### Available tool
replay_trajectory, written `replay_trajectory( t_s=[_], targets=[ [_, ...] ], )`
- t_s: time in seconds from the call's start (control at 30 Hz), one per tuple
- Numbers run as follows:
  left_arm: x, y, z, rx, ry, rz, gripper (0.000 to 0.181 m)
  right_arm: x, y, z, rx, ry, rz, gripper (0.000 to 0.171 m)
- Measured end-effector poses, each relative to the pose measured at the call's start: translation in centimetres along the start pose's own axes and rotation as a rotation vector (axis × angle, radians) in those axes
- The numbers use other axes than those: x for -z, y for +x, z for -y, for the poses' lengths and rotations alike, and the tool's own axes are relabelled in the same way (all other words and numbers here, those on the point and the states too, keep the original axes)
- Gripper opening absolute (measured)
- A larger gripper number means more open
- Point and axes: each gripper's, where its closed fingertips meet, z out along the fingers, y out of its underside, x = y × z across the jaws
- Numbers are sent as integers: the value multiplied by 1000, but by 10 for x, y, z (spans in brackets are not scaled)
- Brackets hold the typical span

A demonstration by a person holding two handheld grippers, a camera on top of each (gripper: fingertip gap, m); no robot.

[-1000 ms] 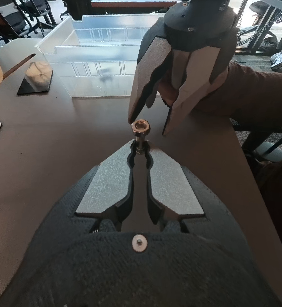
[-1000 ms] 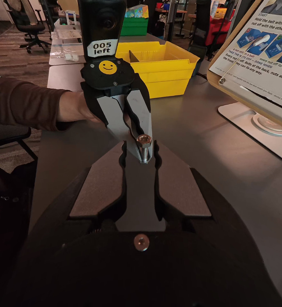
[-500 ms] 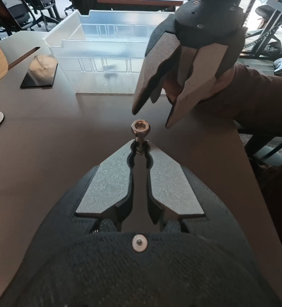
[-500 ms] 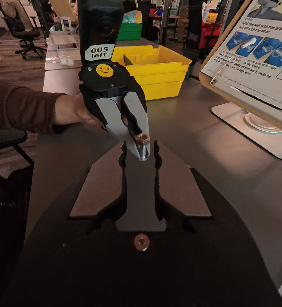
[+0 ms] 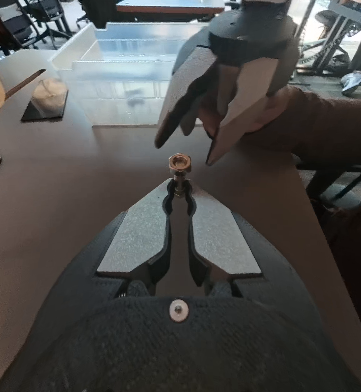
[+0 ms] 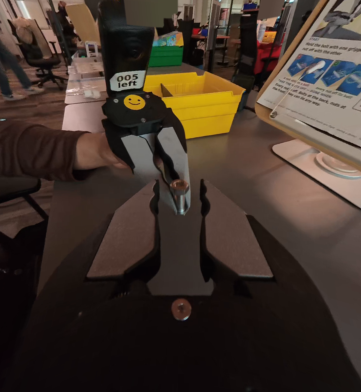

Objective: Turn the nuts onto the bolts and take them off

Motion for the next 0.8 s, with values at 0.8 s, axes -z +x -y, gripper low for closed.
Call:
replay_trajectory(
  t_s=[0.8],
  targets=[
    [-5,-6,-5,91,-3,-13,8,-5,7,-19,-86,-75,2,13]
  ],
)
